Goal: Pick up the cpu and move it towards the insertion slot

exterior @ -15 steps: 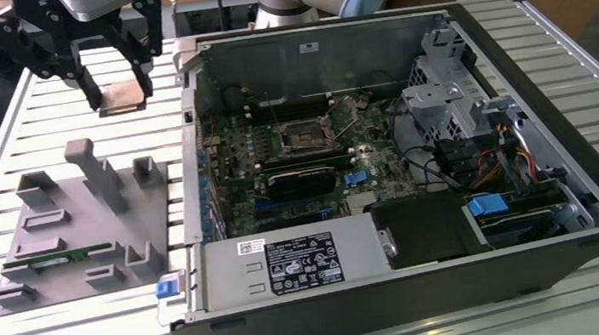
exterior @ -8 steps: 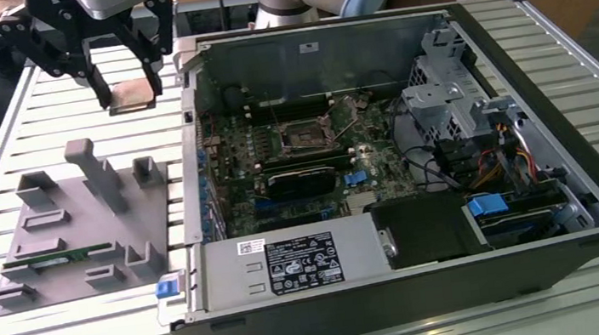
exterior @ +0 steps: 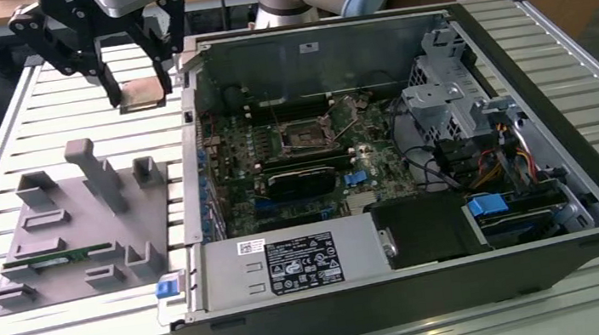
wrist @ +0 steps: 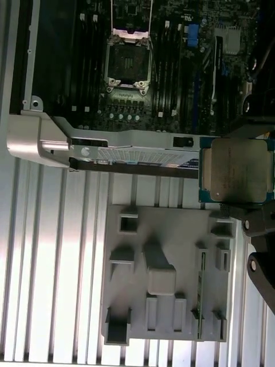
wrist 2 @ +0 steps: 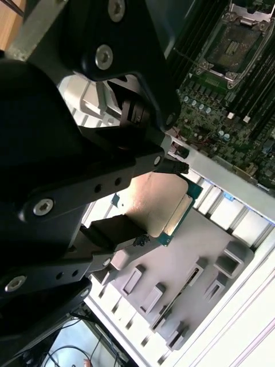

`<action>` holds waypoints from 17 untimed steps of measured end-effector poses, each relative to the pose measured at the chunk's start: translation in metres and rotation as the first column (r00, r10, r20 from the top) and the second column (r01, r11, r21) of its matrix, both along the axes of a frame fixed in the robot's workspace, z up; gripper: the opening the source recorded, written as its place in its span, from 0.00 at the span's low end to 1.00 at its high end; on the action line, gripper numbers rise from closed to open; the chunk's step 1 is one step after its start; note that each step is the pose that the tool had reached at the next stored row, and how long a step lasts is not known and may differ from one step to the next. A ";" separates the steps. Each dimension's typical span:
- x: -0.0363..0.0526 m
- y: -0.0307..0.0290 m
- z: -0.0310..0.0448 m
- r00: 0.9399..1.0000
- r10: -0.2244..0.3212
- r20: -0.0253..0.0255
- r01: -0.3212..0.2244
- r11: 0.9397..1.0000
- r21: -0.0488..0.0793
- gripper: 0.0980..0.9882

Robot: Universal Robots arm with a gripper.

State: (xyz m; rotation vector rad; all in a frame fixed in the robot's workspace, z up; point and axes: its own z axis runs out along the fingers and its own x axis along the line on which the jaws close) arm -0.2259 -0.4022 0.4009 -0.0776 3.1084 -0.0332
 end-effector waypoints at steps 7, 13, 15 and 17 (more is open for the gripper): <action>0.0086 0.0000 0.0000 1.000 0.000 0.000 0.000 1.000 0.000 0.50; 0.0160 0.0000 -0.0001 1.000 0.000 0.000 0.000 1.000 0.000 0.50; 0.0184 0.0000 -0.0001 1.000 0.000 0.000 0.000 1.000 0.000 0.50; 0.0211 0.0000 -0.0001 1.000 0.000 0.000 0.000 1.000 0.000 0.50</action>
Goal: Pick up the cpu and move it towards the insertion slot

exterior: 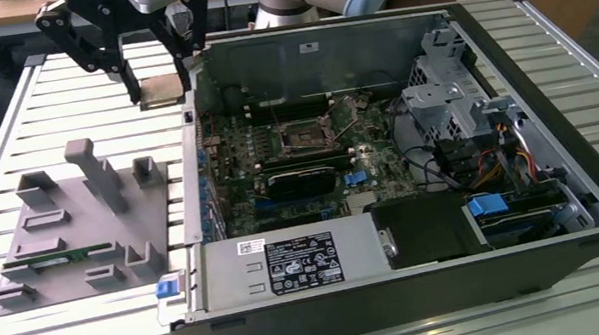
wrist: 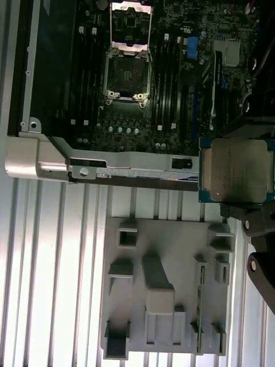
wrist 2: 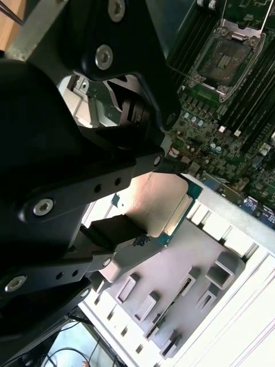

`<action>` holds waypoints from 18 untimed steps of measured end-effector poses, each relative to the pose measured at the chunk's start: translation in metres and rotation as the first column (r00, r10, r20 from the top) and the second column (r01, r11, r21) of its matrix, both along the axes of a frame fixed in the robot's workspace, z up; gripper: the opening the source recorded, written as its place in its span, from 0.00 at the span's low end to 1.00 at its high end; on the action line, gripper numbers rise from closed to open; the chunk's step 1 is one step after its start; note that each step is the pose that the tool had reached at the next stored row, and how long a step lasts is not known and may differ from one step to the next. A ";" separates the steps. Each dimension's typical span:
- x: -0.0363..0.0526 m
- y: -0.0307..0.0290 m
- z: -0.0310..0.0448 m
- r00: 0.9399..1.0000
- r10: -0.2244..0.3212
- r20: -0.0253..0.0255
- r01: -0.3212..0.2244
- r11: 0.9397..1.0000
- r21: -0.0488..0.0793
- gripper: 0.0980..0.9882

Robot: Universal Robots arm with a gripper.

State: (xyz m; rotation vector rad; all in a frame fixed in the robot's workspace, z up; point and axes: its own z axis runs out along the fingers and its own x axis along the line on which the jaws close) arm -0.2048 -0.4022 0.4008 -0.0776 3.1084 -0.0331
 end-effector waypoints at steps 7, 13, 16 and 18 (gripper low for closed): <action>0.0094 0.0000 0.0000 1.000 0.000 0.000 0.000 1.000 0.000 0.50; 0.0172 0.0000 -0.0001 1.000 0.000 0.000 0.000 1.000 0.000 0.50; 0.0212 0.0000 0.0000 1.000 0.000 0.000 0.000 1.000 0.000 0.50; 0.0235 0.0000 -0.0001 1.000 0.000 0.000 0.000 1.000 0.000 0.50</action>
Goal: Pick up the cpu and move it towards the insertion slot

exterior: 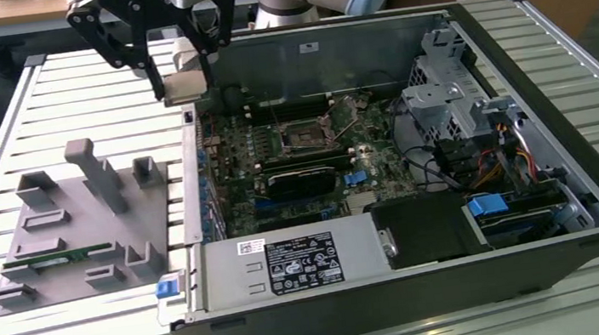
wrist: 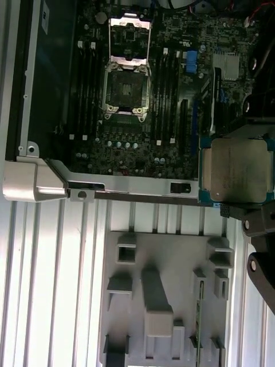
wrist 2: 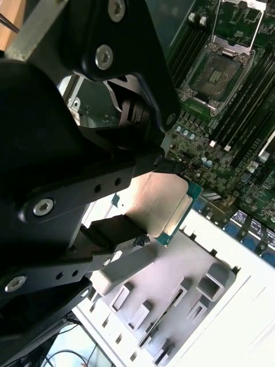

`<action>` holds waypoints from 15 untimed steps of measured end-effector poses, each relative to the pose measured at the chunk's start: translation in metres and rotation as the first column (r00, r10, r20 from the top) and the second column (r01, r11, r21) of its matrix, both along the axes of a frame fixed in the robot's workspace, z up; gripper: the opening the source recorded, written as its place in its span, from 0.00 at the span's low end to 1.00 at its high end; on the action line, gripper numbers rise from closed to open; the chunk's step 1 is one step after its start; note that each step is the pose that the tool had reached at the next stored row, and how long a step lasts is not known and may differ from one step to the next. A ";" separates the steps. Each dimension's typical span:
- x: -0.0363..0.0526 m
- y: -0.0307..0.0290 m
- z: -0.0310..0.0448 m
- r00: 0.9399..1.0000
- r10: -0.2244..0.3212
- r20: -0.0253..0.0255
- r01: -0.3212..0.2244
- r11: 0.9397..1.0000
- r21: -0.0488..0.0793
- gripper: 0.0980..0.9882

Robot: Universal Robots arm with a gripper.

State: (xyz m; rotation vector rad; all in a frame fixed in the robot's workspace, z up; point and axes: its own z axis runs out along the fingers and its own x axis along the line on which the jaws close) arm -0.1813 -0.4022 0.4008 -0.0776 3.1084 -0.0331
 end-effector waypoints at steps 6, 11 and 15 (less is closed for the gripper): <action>0.0066 0.0000 0.0000 1.000 0.000 0.000 0.000 1.000 0.000 0.50; 0.0118 0.0000 0.0000 1.000 0.000 0.000 0.000 1.000 0.000 0.50; 0.0160 0.0000 -0.0001 1.000 0.000 0.000 0.000 1.000 0.000 0.50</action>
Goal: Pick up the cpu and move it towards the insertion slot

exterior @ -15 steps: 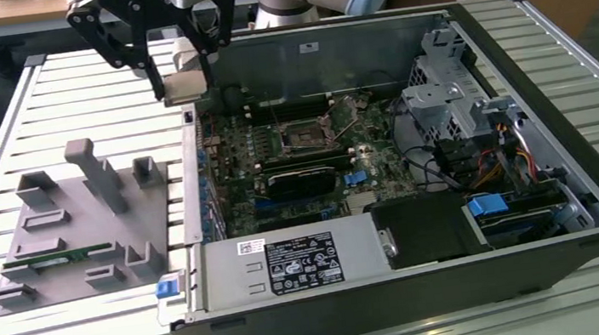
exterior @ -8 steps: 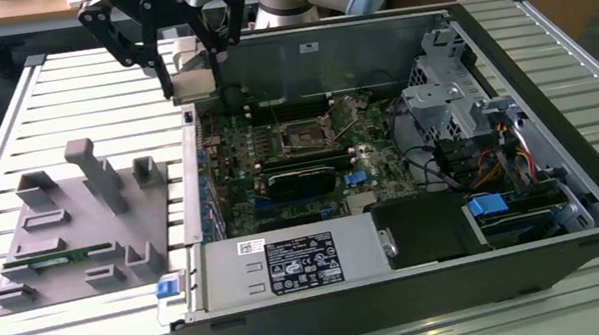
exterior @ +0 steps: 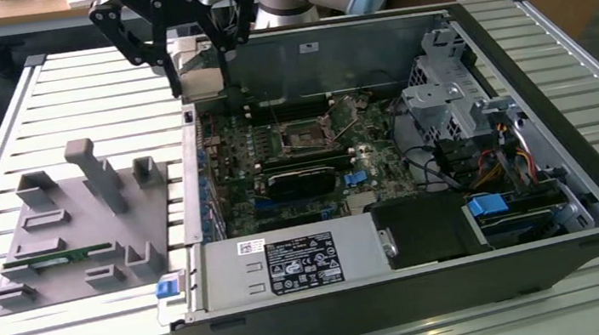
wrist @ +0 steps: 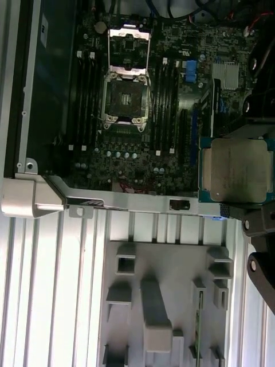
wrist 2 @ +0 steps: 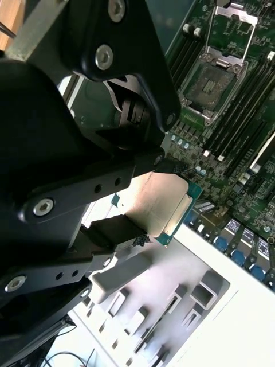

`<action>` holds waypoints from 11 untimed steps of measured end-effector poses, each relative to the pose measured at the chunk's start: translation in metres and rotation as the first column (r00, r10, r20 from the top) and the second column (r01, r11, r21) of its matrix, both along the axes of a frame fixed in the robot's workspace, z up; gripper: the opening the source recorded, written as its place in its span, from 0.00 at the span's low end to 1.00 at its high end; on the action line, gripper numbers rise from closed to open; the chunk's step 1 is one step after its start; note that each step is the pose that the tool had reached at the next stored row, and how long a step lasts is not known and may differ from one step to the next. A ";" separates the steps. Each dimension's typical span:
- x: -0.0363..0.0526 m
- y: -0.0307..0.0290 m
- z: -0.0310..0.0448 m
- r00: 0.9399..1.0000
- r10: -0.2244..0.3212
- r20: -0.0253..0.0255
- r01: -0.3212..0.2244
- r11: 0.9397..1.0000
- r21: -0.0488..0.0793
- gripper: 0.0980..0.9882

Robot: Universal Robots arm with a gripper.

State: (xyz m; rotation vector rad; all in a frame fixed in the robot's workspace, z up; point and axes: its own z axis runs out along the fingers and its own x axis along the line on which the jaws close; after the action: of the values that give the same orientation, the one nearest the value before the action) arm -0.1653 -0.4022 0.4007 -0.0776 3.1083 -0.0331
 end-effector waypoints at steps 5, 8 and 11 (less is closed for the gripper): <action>0.0054 0.0000 0.0000 1.000 0.000 0.000 0.000 1.000 0.000 0.50; 0.0087 0.0000 0.0000 1.000 0.000 0.000 0.000 1.000 0.000 0.50; 0.0122 0.0000 0.0000 1.000 0.000 0.000 0.000 1.000 0.000 0.50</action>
State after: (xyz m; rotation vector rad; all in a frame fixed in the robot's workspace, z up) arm -0.1531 -0.4022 0.4007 -0.0775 3.1084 -0.0331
